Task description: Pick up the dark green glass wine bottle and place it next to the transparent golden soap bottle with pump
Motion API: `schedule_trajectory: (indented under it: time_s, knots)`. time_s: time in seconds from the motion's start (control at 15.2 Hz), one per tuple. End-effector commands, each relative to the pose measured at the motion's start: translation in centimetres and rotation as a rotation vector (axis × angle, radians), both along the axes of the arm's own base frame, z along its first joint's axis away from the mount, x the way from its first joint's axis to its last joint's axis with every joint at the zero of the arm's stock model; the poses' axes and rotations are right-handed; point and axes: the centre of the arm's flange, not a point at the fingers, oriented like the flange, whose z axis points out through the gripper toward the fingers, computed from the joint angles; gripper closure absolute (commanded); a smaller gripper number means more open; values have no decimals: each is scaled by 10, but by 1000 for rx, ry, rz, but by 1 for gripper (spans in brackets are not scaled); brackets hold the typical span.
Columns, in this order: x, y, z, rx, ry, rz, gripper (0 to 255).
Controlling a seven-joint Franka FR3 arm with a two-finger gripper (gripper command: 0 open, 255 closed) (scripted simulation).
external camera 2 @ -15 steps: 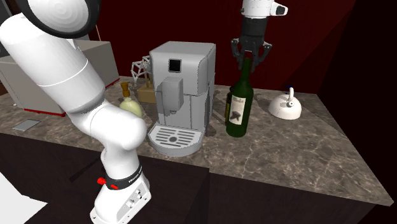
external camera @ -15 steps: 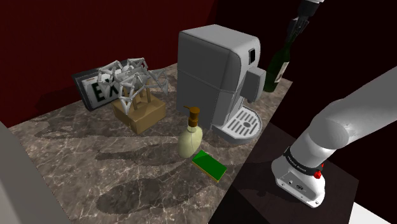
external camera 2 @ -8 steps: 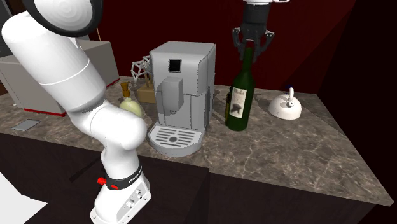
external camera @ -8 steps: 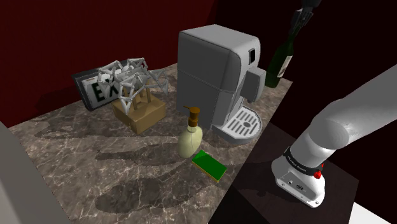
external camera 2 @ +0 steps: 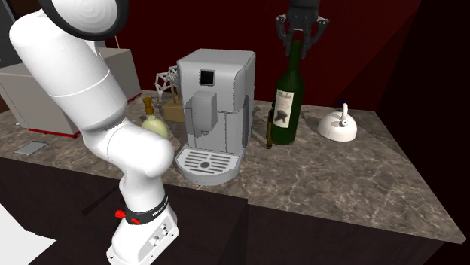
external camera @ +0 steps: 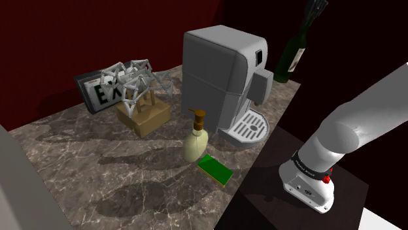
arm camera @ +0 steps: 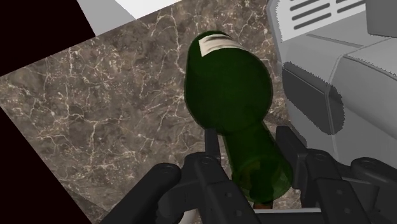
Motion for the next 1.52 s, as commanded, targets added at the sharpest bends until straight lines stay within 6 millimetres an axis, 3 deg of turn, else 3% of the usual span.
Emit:
schedule_trajectory:
  time_s: [0.0,1.32,1.45]
  knots:
    - [1,-1,10,0,0,0,255]
    - [1,-1,113,0,0,0,255]
    - [-3,25,113,0,0,0,255]
